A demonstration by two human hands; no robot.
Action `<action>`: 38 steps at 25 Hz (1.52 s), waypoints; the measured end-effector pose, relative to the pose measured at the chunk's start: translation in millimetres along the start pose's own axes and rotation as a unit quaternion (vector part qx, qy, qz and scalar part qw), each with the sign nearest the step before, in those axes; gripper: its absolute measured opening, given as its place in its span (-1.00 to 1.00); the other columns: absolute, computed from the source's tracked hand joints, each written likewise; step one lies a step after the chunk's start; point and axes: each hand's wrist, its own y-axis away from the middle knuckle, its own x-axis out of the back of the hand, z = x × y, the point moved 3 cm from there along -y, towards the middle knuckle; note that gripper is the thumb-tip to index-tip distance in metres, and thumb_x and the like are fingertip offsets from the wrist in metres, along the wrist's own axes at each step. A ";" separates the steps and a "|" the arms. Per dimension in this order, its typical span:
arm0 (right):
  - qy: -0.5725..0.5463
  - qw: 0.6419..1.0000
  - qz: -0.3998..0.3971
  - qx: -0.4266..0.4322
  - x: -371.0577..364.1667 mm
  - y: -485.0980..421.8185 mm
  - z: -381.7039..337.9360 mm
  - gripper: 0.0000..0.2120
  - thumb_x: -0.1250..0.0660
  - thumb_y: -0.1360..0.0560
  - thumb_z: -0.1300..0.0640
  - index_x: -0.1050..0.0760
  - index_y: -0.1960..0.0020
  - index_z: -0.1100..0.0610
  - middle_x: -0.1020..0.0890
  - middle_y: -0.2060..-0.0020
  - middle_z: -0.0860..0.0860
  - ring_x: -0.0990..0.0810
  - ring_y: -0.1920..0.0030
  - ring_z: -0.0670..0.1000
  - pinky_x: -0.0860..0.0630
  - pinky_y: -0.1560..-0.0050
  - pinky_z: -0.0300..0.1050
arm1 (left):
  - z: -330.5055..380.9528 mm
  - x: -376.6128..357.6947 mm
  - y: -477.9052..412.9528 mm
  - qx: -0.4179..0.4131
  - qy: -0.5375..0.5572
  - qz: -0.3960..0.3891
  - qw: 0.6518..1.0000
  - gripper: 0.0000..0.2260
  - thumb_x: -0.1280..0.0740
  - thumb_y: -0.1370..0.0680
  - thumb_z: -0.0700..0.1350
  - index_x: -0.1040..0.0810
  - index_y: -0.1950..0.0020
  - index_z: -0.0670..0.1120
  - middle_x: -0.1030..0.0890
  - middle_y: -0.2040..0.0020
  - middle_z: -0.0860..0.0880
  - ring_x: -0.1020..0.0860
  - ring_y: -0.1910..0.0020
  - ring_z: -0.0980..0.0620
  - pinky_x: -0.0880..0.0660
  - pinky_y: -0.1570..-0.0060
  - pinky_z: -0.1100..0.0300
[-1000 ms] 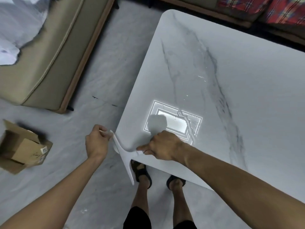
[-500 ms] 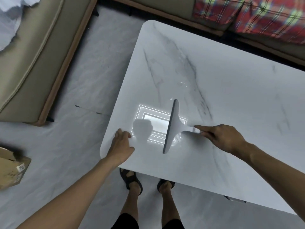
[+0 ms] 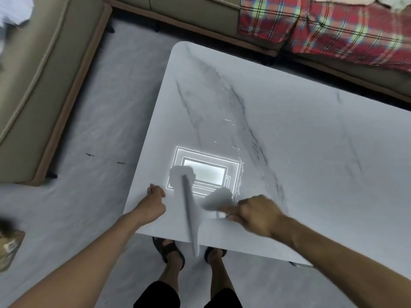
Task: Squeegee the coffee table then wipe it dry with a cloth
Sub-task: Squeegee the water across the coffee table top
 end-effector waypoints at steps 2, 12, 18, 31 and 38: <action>0.026 0.997 -0.027 0.066 -16.3 -18.6 -37.4 -0.60 0.06 -0.64 -0.18 -0.36 -0.39 -0.23 -0.63 0.05 0.05 -0.61 0.06 0.18 -0.36 0.17 -0.09 | -1.2 -0.8 -1.8 -0.005 -0.003 0.010 1.000 -0.67 -0.10 -0.49 -0.36 -0.29 -0.20 -0.08 0.22 -0.59 -0.13 -0.24 -0.49 -0.13 -0.34 0.15 0.24; 0.076 0.990 0.116 -0.026 -26.2 74.3 101.1 -0.56 0.15 -0.56 -0.27 -0.40 -0.26 -0.42 -0.57 0.41 -0.09 -0.62 0.43 0.03 -0.44 0.49 -0.14 | 4.8 -18.7 -13.4 0.004 -0.036 0.036 0.999 -0.68 -0.18 -0.48 -0.34 -0.30 -0.21 -0.13 0.31 -0.55 -0.24 0.28 -0.56 -0.09 -0.26 -0.43 0.03; 0.089 0.993 0.071 0.009 -6.6 91.6 97.9 -0.63 0.03 -0.58 -0.23 -0.37 -0.31 -0.38 -0.59 0.32 -0.09 -0.64 0.31 0.08 -0.46 0.39 -0.11 | 13.9 -28.3 -13.9 0.040 -0.059 0.047 0.996 -0.65 -0.17 -0.47 -0.32 -0.29 -0.25 -0.17 0.29 -0.53 -0.32 0.30 -0.55 -0.18 -0.15 -0.48 -0.06; 0.099 0.994 -0.048 0.022 8.3 64.4 141.2 -0.64 0.03 -0.63 -0.15 -0.32 -0.38 -0.32 -0.62 -0.06 -0.07 -0.62 -0.04 0.08 -0.38 0.12 -0.12 | 35.7 -34.5 -10.9 0.101 -0.069 0.122 0.985 -0.69 -0.16 -0.49 -0.26 -0.34 -0.24 -0.16 -0.18 -0.45 -0.31 -0.24 -0.42 -0.27 -0.31 -0.35 -0.08; 0.062 0.994 0.022 0.091 49.2 47.3 112.4 -0.66 -0.05 -0.63 -0.13 -0.31 -0.38 -0.37 -0.64 0.13 -0.02 -0.64 0.12 0.14 -0.28 0.26 -0.12 | 82.5 8.9 7.8 0.079 0.059 0.228 0.969 -0.70 -0.25 -0.49 -0.23 -0.35 -0.21 -0.09 -0.53 0.05 -0.08 -0.52 0.11 -0.10 -0.37 0.23 0.12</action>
